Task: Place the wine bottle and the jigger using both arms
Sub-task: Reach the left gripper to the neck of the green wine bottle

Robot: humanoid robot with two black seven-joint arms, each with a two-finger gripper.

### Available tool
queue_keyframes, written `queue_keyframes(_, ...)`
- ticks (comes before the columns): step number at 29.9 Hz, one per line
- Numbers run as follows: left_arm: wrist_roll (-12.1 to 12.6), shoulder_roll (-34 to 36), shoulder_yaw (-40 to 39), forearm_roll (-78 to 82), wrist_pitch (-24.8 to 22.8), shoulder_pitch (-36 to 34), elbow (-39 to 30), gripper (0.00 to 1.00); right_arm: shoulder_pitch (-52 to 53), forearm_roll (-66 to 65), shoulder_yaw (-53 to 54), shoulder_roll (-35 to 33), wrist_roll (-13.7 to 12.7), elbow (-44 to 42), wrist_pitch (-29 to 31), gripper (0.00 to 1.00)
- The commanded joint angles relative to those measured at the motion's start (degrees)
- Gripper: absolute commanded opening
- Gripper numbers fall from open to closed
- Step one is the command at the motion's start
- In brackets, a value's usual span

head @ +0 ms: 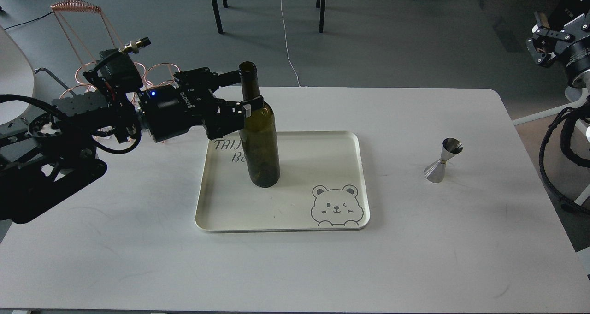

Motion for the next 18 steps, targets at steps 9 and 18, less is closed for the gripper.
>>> queue_keyframes(9, 0.0, -0.4, 0.2, 0.0, 0.0, -0.5, 2.3, 0.58, 0.0, 0.0, 0.0, -0.3, 0.0, 0.0, 0.0, 0.97)
queue_keyframes(18, 0.0, -2.0, 0.3, 0.0, 0.1, -1.5, 2.3, 0.48, 0.0, -0.1, 0.2, -0.4, -0.1, 0.0, 0.1, 0.97)
